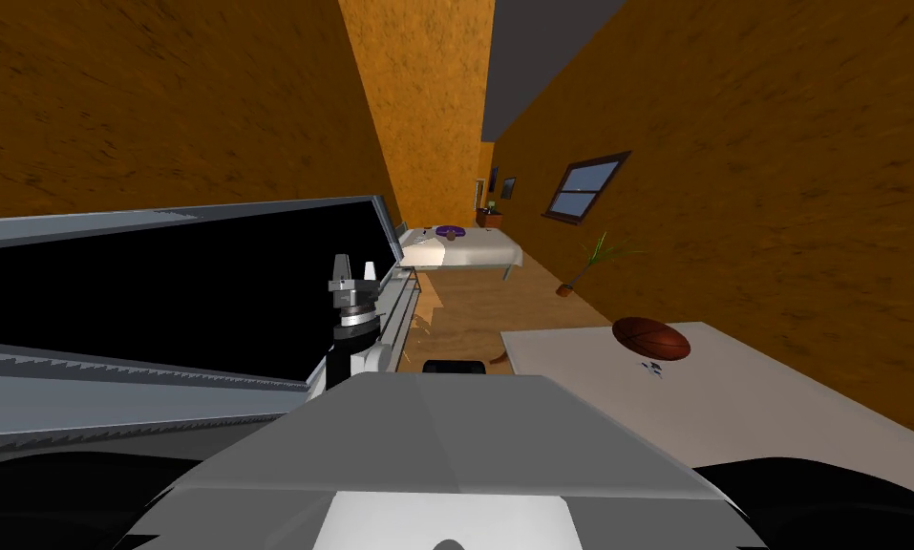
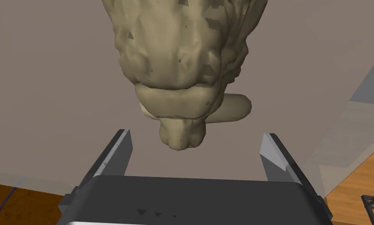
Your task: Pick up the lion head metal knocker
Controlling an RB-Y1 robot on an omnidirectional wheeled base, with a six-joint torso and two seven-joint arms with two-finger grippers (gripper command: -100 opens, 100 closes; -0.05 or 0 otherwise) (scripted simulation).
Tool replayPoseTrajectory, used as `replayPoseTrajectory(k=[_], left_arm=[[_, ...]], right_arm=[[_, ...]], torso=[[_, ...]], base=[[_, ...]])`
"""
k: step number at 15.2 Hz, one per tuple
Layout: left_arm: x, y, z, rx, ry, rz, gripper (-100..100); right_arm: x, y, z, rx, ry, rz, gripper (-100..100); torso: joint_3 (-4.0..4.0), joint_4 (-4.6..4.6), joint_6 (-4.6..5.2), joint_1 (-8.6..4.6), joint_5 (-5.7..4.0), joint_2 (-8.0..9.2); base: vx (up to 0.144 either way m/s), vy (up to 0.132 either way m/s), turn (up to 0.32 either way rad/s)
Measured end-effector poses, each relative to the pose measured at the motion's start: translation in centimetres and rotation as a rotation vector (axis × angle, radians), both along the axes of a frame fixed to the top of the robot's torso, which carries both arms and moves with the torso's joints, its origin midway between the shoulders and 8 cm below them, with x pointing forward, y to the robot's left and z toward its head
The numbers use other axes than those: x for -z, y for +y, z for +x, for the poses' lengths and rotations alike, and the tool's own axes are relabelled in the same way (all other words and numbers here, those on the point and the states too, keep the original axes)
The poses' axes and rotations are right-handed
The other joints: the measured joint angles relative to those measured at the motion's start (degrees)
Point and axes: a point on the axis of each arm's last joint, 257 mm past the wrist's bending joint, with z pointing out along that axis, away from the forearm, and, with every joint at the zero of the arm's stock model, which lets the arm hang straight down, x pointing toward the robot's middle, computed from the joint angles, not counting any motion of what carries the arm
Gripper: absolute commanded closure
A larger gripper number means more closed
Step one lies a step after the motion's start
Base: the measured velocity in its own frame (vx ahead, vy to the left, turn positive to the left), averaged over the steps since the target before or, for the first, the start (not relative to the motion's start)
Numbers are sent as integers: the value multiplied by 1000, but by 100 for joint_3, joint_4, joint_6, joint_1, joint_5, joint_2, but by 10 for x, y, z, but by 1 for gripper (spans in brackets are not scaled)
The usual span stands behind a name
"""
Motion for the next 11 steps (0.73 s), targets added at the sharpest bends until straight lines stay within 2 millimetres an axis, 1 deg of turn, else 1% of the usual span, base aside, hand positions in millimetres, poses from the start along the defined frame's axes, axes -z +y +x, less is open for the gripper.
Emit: replayPoseTrajectory(k=[1,3,4,6,9,10,11], left_arm=[[0,0,0,0,0,0,0],[0,0,0,0,0,0,0],[0,0,0,0,0,0,0],[0,0,0,0,0,0,0],[0,0,0,0,0,0,0],[0,0,0,0,0,0,0],[0,0,0,0,0,0,0]], right_arm=[[0,-5,-7,-4,17,-9,-100],[-2,-10,-28,-12,63,-26,-100],[-1,-11,-34,-15,77,-31,-100],[3,-7,-36,-9,80,-30,-100],[19,3,-36,19,81,-27,-100],[21,5,-35,20,80,-23,100],[21,7,-35,20,79,-20,100]], torso=[[2,1,0,-1,0,4],[6,2,0,0,0,11],[7,3,1,-2,-1,13],[11,5,-4,-9,-3,18],[23,9,-3,-39,-10,39],[23,10,0,-46,-13,38],[20,8,0,-46,-9,32]], base=[[7,14,68],[1,8,41],[0,0,0],[-40,-36,161],[-65,-72,128],[-15,-11,5],[-7,-5,1]])
